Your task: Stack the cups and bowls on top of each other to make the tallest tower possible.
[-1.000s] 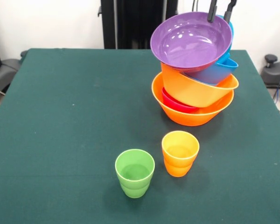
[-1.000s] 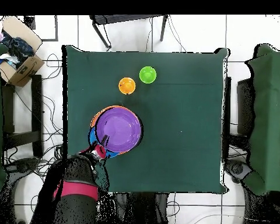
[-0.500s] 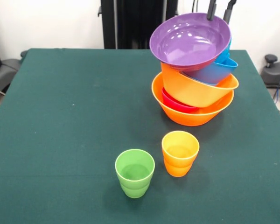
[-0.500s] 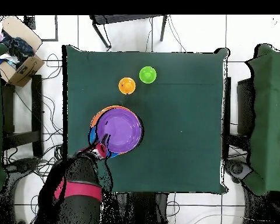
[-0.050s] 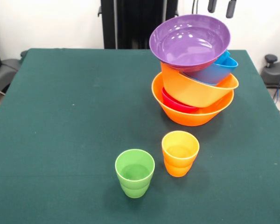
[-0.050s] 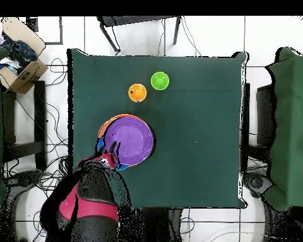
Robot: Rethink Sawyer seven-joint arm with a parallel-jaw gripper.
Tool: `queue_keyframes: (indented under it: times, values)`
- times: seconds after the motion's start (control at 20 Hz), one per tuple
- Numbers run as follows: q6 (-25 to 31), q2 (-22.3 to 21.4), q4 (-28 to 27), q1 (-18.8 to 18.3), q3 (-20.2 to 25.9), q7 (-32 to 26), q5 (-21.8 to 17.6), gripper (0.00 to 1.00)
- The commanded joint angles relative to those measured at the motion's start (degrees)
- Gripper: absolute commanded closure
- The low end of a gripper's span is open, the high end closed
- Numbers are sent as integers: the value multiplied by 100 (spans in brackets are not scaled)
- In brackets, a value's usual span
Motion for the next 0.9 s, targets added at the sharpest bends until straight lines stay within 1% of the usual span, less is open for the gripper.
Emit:
queue_keyframes:
  times: [0.05, 0.45, 0.55, 0.7, 0.8, 0.9]
  values:
    - [277, 71, 412, -93, 582, -318, 103, 0]
    - [321, 40, 416, -130, 649, -346, 109, 0]
    - [361, -40, 457, -215, 725, -470, 148, 0]
    - [424, -223, 519, -547, 969, -829, 295, 0]
    - [501, -380, 496, -932, 1244, -1133, 501, 0]
    - [726, -379, 224, -1368, 1541, -1478, 701, 0]
